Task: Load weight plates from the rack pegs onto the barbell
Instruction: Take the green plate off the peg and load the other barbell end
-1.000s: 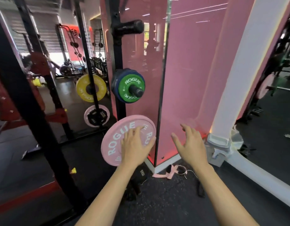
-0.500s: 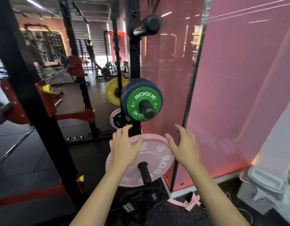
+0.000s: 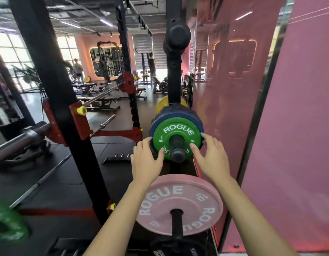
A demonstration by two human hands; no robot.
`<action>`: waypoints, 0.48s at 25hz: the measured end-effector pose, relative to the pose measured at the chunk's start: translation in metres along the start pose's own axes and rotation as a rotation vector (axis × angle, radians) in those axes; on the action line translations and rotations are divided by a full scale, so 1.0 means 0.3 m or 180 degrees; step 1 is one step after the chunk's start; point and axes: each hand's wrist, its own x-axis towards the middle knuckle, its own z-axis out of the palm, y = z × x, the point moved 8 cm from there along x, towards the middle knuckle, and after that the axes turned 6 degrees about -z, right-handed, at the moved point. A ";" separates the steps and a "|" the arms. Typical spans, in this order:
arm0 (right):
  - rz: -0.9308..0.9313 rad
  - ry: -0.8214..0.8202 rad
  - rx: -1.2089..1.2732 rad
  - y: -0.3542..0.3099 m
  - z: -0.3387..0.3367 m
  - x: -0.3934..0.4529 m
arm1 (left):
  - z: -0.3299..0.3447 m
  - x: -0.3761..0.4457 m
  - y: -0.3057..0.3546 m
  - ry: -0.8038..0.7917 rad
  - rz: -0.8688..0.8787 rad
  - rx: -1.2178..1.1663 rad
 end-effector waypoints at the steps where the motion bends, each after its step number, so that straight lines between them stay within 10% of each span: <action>1: 0.0021 0.0063 0.0059 -0.003 0.006 0.016 | 0.008 0.013 0.003 0.0023 0.0035 0.0001; 12: 0.0033 0.0293 0.0114 0.000 0.016 0.051 | 0.032 0.029 0.010 0.0099 0.0293 -0.0150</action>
